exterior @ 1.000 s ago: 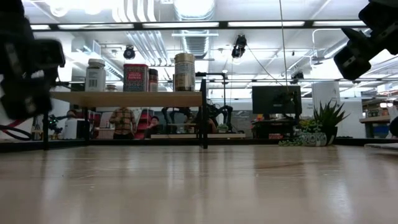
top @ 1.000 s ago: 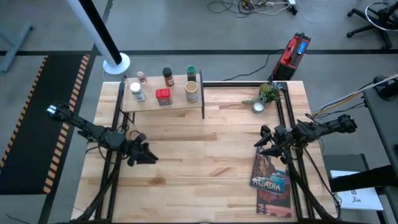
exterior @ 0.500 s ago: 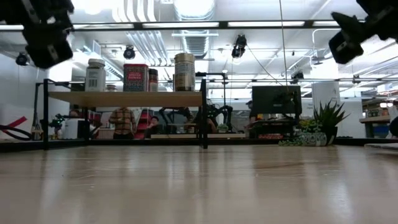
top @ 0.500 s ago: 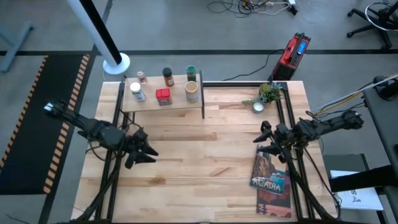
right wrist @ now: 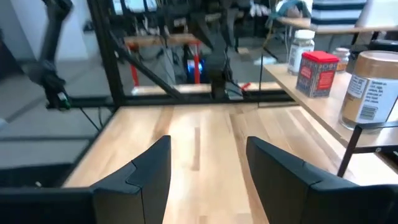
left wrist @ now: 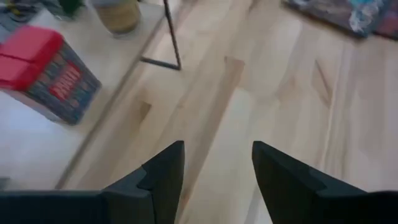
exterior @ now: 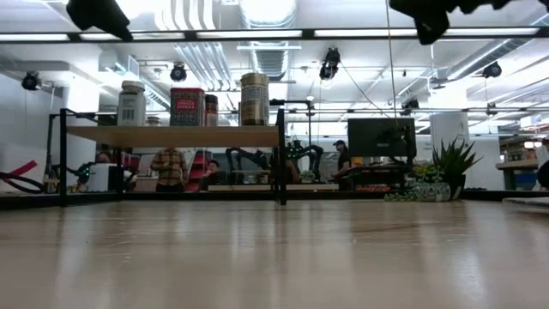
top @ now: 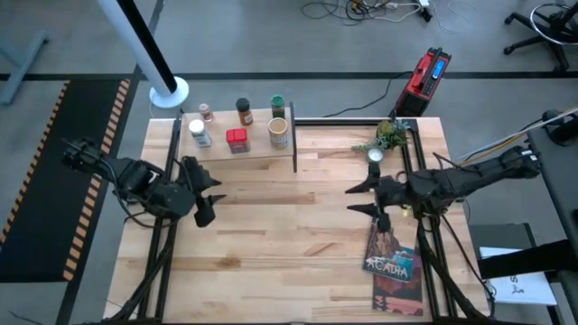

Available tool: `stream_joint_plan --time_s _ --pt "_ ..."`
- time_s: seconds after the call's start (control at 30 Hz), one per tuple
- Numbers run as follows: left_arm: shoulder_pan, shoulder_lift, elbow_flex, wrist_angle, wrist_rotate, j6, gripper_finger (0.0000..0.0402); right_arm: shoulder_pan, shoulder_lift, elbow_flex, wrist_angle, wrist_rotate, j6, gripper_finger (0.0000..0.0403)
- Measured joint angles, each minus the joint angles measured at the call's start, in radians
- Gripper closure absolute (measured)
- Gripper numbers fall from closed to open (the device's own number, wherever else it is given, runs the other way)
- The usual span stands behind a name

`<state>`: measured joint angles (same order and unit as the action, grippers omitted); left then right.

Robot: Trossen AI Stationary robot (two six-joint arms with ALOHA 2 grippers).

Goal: Shelf spices
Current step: Remove the white seasoning bottle from the shelf

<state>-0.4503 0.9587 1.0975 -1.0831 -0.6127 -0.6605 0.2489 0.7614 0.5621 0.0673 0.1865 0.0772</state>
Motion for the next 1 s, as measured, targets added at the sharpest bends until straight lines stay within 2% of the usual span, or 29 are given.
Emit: stream_joint_plan --time_s 0.17,0.37,0.47,0.6,0.73,1.0 --pt "0.001 0.028 0.056 -0.087 -0.014 0.001 0.0187 -0.036 0.102 0.076 -0.039 -0.001 -0.071 0.0217" --pt "0.001 0.054 0.126 -0.301 -0.018 0.019 0.0144 -0.133 0.200 0.082 -0.031 -0.013 -0.107 0.0217" --pt "0.014 0.054 0.164 -0.417 -0.030 -0.055 0.0132 -0.186 0.266 0.074 0.006 -0.083 -0.105 0.0217" --pt "0.054 0.023 0.204 -0.490 -0.058 -0.108 0.0129 -0.234 0.369 0.074 0.122 -0.170 -0.121 0.0217" --pt "0.133 -0.023 0.229 -0.489 -0.064 -0.072 0.0128 -0.264 0.461 0.073 0.193 -0.237 -0.140 0.0217" --pt "0.405 -0.078 0.232 -0.457 -0.052 0.137 0.0129 -0.276 0.541 0.072 0.271 -0.300 -0.154 0.0217"
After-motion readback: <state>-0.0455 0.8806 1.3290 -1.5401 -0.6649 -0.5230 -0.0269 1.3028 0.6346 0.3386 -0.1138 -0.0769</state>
